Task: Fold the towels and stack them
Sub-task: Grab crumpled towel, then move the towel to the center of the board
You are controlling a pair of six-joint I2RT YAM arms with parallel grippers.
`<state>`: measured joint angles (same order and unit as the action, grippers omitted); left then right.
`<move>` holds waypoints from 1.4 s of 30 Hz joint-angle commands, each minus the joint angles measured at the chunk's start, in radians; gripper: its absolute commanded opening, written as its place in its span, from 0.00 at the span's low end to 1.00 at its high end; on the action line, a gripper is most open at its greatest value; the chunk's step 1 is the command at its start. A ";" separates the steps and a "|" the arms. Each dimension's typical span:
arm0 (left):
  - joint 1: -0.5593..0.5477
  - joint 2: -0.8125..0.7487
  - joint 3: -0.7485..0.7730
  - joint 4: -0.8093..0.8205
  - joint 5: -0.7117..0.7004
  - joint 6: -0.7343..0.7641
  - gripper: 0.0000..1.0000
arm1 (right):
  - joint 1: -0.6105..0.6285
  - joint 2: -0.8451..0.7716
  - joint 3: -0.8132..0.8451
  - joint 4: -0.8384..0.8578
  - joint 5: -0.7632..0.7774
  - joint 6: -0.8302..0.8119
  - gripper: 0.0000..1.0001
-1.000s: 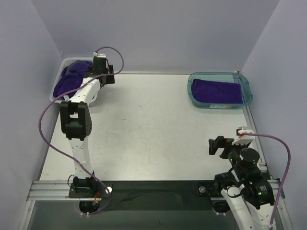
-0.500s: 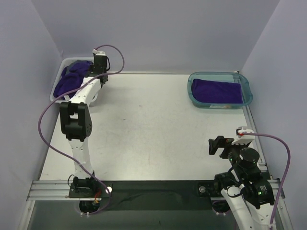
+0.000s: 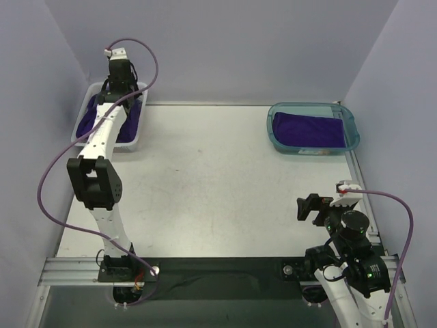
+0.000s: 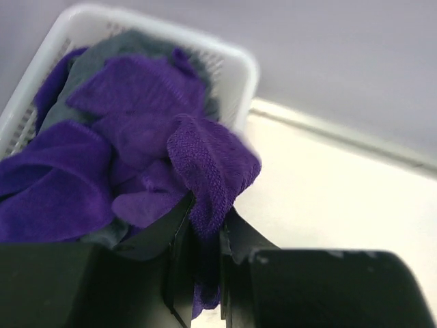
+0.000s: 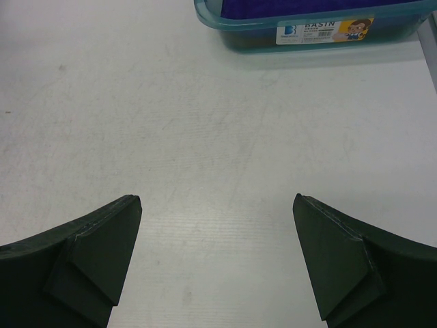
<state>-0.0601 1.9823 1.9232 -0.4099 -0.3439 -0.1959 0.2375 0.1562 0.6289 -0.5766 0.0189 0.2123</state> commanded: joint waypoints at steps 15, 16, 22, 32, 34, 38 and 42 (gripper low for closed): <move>-0.282 -0.315 0.234 -0.014 0.434 -0.361 0.00 | 0.008 -0.003 0.008 0.026 -0.013 -0.007 1.00; -0.309 -0.350 0.170 0.002 0.439 -0.372 0.00 | 0.008 -0.003 0.008 0.026 -0.013 -0.010 1.00; -0.406 -0.744 -0.595 0.095 0.444 -0.476 0.00 | 0.008 0.052 0.067 0.012 -0.138 0.025 1.00; -0.497 -1.528 -1.320 -0.366 0.352 -0.658 0.29 | 0.014 0.365 0.115 0.050 -0.424 0.113 0.93; -0.497 -1.574 -1.346 -0.402 0.359 -0.677 0.54 | 0.019 0.451 0.100 0.076 -0.456 0.136 0.89; -0.497 -1.500 -1.295 -0.379 0.390 -0.618 0.76 | 0.029 0.604 0.075 0.158 -0.474 0.196 0.84; -0.497 -1.282 -1.134 -0.376 0.318 -0.435 0.81 | 0.040 0.720 0.104 0.187 -0.456 0.200 0.79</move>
<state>-0.5556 0.5789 0.6514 -0.8158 0.0265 -0.7662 0.2653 0.8265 0.7120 -0.4496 -0.4156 0.3836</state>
